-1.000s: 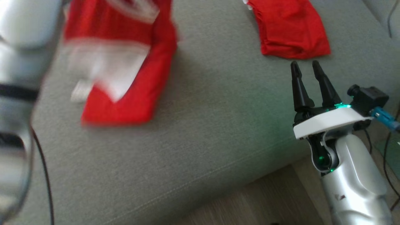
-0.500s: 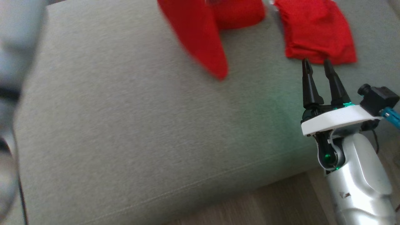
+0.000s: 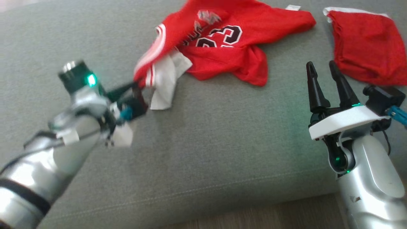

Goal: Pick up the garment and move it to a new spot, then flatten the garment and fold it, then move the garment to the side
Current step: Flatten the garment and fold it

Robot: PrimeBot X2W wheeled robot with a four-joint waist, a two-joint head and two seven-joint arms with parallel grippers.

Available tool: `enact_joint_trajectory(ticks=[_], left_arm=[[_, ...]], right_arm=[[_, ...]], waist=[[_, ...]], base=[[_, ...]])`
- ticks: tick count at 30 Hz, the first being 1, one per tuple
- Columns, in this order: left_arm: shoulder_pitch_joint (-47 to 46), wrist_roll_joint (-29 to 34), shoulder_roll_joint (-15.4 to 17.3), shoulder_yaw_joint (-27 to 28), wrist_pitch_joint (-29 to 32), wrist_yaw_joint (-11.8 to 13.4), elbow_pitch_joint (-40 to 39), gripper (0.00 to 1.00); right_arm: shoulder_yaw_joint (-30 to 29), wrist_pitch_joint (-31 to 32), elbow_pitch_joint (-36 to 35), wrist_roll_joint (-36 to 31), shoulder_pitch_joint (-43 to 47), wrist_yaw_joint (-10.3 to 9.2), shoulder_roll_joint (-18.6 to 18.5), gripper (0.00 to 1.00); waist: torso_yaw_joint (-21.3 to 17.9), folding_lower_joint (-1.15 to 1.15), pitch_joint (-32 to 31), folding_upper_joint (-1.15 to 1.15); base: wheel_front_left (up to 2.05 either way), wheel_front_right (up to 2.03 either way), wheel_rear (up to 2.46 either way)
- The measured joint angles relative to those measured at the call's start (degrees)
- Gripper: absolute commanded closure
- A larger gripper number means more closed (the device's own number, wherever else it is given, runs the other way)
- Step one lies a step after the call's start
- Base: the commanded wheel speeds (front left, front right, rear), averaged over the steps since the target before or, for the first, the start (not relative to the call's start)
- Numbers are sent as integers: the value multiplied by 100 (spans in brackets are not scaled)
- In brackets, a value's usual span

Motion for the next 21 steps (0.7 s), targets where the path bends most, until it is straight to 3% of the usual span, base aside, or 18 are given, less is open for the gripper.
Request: enact_joint_trajectory(ticks=[4,11,21], left_arm=[[362,-100,78,-57,123,68,-34,100],[335,-382,131,331,149,577,113,100],[16,-503,47,553,404,935,982,100]], right_arm=[[1,75,0,-55,2,0,-1,0],[3,197,-9,-115,76,0,-1,0],[108,292,-114,-149,76,0,33,0]], waist=[[129,0,-70,0],[253,0,-167,0],[99,0,-66,0]], base=[[0,0,0],[0,0,0],[0,0,0]])
